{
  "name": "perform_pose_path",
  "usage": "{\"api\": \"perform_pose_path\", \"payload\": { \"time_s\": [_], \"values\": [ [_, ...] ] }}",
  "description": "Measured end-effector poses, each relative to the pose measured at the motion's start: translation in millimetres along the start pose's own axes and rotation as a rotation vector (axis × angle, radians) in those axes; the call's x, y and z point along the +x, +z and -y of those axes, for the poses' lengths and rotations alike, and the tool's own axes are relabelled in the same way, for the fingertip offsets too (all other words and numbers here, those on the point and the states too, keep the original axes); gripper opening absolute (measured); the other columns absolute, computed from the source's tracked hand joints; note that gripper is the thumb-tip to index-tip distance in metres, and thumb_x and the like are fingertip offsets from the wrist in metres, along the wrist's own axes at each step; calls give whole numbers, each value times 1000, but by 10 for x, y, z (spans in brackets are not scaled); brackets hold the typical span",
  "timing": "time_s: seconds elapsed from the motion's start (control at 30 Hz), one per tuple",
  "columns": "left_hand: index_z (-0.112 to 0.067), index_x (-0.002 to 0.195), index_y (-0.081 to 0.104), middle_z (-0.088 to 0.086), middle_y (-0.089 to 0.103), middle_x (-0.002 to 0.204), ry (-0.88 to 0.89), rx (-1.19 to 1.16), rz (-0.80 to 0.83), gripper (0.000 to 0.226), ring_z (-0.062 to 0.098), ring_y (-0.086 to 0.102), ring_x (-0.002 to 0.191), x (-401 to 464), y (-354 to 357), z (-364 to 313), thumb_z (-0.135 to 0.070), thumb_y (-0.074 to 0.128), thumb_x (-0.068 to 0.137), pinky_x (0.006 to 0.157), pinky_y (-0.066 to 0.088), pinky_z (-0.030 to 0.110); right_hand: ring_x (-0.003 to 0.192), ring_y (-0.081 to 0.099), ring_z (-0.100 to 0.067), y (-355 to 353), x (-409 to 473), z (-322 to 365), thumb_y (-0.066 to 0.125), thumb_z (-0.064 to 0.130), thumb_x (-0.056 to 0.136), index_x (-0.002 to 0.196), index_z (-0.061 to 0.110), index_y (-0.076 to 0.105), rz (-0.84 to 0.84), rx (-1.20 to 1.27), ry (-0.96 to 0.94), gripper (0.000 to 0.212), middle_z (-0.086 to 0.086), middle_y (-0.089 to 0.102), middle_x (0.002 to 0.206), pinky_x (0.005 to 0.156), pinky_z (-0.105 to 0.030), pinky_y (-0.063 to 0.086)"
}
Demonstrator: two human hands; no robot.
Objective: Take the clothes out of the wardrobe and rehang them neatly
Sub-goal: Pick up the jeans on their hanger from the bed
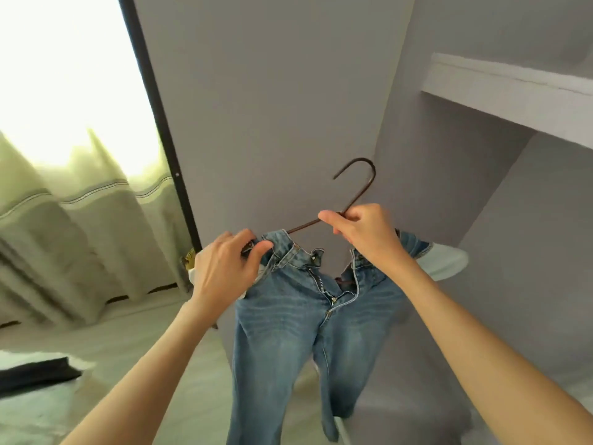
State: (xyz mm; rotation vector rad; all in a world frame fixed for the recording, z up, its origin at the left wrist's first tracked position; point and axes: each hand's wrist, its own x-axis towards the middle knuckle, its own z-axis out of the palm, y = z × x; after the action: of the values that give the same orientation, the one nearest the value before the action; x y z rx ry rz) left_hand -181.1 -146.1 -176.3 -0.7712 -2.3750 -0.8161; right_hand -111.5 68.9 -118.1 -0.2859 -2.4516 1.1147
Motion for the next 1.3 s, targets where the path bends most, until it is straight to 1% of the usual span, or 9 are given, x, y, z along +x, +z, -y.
{"api": "perform_pose_path", "payload": {
  "time_s": [0.1,0.2,0.27,0.47,0.63,0.87,1.03,1.13,1.3],
  "values": [
    [-22,67,52,-5,52,57,-185,78,-66,51,17,45,52,-289,-276,116,-66,30,80,47,24,21,45,42,-18,331,44,173,62,54,79,56,-3,56,102,-68,-148,62,-12,53,47,51,-31,35],
    [-18,65,51,-3,52,54,-343,142,-99,53,21,47,52,-654,-543,253,-67,34,79,48,30,26,44,33,-17,706,-21,381,55,57,83,47,12,34,204,-176,-282,61,-2,37,42,50,-29,28],
    [-14,71,60,-3,52,54,-450,193,-119,52,25,53,58,-905,-741,339,-63,48,82,53,34,31,48,38,-16,938,-95,525,48,57,88,52,17,38,260,-229,-393,54,5,38,46,48,-27,27],
    [-15,79,66,5,64,65,-730,334,-281,33,32,61,71,-1689,-1563,674,-47,59,85,59,35,32,90,58,-23,1601,-285,931,28,59,91,93,13,68,271,-257,-802,61,-1,69,91,83,-37,41],
    [-17,76,62,-3,51,58,-938,448,-414,34,33,60,71,-2228,-2275,929,-49,57,85,58,33,31,110,52,-28,2354,-437,1477,47,48,92,126,13,50,404,-267,-936,49,-7,58,118,92,-39,38],
    [-20,85,65,7,67,77,-1136,587,-505,41,31,61,80,-2997,-3038,1064,-57,48,83,64,40,34,82,55,-23,3349,-1060,2273,53,46,88,90,10,53,613,-8,-1025,35,-1,59,86,83,-37,40],
    [-19,95,67,5,68,84,-1334,591,-540,40,28,60,80,-3546,-3375,845,-54,51,83,69,44,35,65,49,-17,3605,-1595,2608,62,50,81,83,11,55,677,130,-1093,40,1,59,71,65,-29,36],
    [-20,95,68,-3,63,71,-1404,585,-557,39,23,58,72,-3754,-3582,706,-53,52,82,64,42,32,56,57,-22,3753,-1823,2789,62,57,77,78,11,56,674,116,-1183,46,5,63,61,54,-28,36],
    [-19,102,68,2,64,76,-1509,715,-682,50,23,58,72,-3982,-3689,425,-58,48,78,59,38,30,54,61,-27,3916,-2099,3146,58,63,74,73,11,56,763,200,-1311,53,3,62,55,52,-29,41]
  ]
}}
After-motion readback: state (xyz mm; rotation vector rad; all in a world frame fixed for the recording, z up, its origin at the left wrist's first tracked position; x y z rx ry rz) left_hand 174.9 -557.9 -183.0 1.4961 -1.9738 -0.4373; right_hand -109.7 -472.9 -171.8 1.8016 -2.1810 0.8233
